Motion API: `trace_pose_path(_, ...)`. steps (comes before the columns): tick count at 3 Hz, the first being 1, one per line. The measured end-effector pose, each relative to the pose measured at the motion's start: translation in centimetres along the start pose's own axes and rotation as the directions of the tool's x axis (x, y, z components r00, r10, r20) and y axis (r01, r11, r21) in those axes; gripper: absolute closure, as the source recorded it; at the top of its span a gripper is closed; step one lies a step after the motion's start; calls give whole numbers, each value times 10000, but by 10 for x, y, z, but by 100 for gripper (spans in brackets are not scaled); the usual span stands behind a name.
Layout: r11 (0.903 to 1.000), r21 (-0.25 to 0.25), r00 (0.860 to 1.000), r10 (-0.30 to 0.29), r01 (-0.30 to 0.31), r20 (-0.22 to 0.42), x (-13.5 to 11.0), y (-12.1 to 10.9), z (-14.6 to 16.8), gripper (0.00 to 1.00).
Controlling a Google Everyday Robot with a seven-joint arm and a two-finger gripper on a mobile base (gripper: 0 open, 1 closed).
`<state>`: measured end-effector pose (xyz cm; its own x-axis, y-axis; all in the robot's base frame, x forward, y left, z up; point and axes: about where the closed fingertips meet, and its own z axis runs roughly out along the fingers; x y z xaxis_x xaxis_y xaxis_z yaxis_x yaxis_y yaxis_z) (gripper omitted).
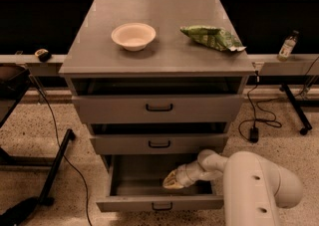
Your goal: Open bottom drawer
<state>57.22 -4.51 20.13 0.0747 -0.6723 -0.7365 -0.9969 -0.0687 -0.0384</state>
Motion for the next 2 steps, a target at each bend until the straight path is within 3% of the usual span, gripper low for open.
trace_pose_path(1, 9974, 472, 9979, -517, 536, -401, 34, 14, 25, 100)
trace_pose_path(2, 9942, 362, 9918, -986, 1017, -811, 49, 19, 44, 100)
